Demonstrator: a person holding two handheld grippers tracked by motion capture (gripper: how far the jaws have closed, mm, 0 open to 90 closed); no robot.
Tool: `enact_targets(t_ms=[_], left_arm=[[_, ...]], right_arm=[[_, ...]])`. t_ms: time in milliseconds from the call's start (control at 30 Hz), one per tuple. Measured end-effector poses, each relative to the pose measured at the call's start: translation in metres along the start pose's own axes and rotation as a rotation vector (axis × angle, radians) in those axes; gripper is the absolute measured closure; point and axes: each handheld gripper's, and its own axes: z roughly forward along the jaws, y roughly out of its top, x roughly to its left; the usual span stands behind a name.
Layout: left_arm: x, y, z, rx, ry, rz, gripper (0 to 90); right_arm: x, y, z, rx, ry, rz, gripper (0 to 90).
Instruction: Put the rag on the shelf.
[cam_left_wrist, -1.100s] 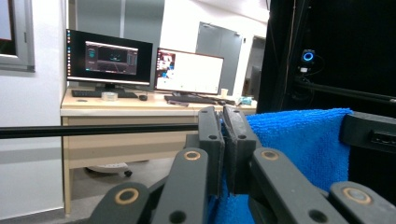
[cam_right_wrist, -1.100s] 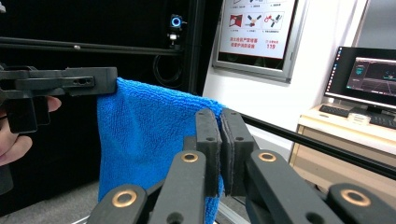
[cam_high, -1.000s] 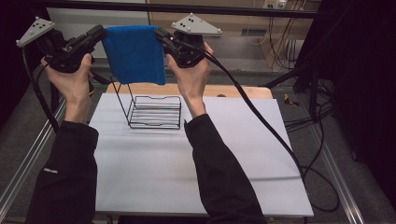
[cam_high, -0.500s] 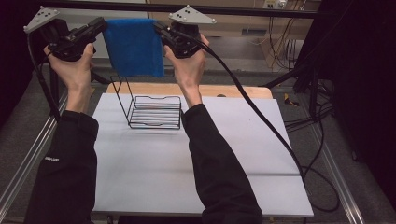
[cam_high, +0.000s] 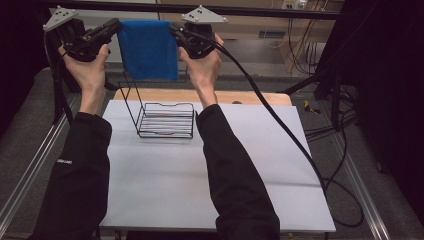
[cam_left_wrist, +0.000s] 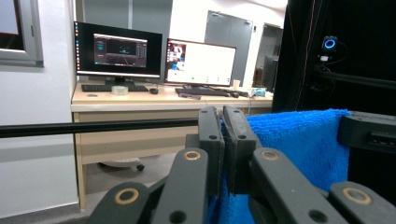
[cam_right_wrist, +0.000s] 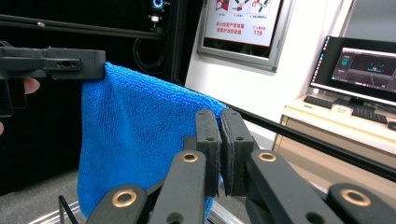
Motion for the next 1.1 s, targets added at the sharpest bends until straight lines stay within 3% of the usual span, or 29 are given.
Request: enact_targets(t_ms=[100, 200, 333, 533, 767, 1100], left_arm=[[0.002, -0.008, -0.001, 0.012, -0.008, 0.004, 86.9], [0.002, -0.015, -0.004, 0.030, -0.008, 0.022, 86.9], [0.003, -0.025, -0.007, 0.047, -0.027, 0.020, 86.9], [0.001, -0.040, -0.014, 0.071, -0.051, 0.015, 86.8], [-0.002, -0.050, -0.022, 0.095, -0.064, 0.038, 86.9], [-0.001, -0.055, -0.034, 0.103, -0.086, 0.026, 86.8]], right_arm=[[-0.001, -0.006, -0.001, 0.008, 0.015, 0.017, 87.6], [0.002, -0.014, -0.001, 0.028, 0.012, -0.006, 87.6], [0.001, -0.023, -0.004, 0.039, 0.033, 0.028, 87.6], [0.005, -0.036, -0.012, 0.066, 0.055, 0.038, 87.5], [0.007, -0.051, -0.017, 0.080, 0.076, 0.077, 87.5], [0.017, -0.055, -0.026, 0.092, 0.102, 0.046, 87.2]])
